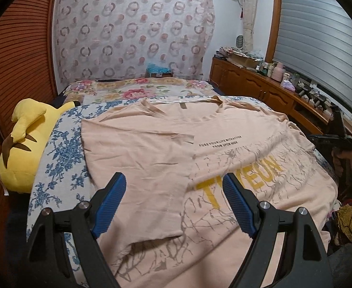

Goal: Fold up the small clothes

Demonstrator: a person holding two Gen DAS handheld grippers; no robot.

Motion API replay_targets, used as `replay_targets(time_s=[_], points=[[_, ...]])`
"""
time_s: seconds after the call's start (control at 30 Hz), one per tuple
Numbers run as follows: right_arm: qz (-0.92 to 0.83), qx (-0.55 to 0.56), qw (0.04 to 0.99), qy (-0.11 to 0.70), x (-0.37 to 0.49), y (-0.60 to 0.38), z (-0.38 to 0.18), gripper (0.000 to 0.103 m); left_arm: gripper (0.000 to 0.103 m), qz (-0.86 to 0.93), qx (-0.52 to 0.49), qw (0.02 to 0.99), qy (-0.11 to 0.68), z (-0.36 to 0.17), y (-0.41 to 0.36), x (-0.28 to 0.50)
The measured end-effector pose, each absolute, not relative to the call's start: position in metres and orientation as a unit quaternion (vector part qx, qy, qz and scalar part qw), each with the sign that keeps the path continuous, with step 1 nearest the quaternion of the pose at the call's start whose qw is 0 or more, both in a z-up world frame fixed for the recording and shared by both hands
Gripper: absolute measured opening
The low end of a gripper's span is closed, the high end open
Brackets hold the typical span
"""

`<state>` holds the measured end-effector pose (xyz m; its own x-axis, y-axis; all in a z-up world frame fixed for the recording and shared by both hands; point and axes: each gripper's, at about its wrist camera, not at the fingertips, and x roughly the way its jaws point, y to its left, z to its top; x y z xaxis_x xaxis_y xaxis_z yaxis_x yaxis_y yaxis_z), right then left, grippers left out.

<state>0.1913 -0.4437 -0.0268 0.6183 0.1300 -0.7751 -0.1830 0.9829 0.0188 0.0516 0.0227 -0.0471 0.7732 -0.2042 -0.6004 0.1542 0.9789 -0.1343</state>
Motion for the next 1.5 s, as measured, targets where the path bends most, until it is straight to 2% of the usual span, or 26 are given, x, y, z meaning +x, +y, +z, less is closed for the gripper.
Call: replay_targets(time_s=[0.17,0.4,0.47,0.53,0.6,0.7,0.93,1.13,1.3,1.37,1.4,1.43,1.5], points=[[0.097,-0.033,0.889,0.445,0.21,-0.443,-0.033,0.063,0.083,-0.099,-0.043,0.939,0.327,-0.051,0.018,0.049],[0.132,-0.024,0.888,0.439,0.21,-0.445,-0.033,0.047,0.083,-0.104,-0.045,0.938,0.328,-0.055,0.013,0.045],[0.123,-0.035,0.893,0.432,0.208,-0.445,-0.031,0.038,0.083,-0.105,-0.043,0.938,0.329,-0.055,0.01,0.045],[0.114,-0.049,0.897,0.425,0.206,-0.445,-0.029,0.021,0.083,-0.107,-0.043,0.937,0.329,-0.056,0.008,0.044],[0.102,-0.061,0.9,0.42,0.207,-0.445,-0.028,0.011,0.083,-0.109,-0.041,0.937,0.329,-0.056,0.006,0.043],[0.1,-0.063,0.906,0.407,0.206,-0.446,-0.023,0.005,0.083,-0.109,-0.038,0.937,0.33,-0.056,0.004,0.043],[0.122,-0.056,0.927,0.35,0.193,-0.431,0.017,0.005,0.083,-0.107,-0.043,0.937,0.329,-0.056,0.005,0.043],[0.2,-0.094,0.926,0.307,0.171,-0.36,0.061,0.005,0.083,-0.108,-0.045,0.938,0.325,-0.055,0.008,0.041],[0.281,-0.095,0.903,0.31,0.158,-0.292,0.069,0.005,0.083,-0.108,-0.043,0.939,0.324,-0.052,0.008,0.039],[0.307,-0.092,0.893,0.317,0.158,-0.27,0.066,0.015,0.083,-0.107,-0.043,0.939,0.323,-0.052,0.008,0.038],[0.307,-0.099,0.892,0.315,0.156,-0.265,0.064,0.03,0.083,-0.107,-0.042,0.939,0.323,-0.052,0.008,0.038],[0.305,-0.106,0.893,0.313,0.156,-0.259,0.063,0.037,0.083,-0.107,-0.042,0.939,0.323,-0.051,0.007,0.037],[0.301,-0.111,0.894,0.314,0.158,-0.258,0.058,0.038,0.083,-0.106,-0.041,0.94,0.322,-0.051,0.007,0.036]])
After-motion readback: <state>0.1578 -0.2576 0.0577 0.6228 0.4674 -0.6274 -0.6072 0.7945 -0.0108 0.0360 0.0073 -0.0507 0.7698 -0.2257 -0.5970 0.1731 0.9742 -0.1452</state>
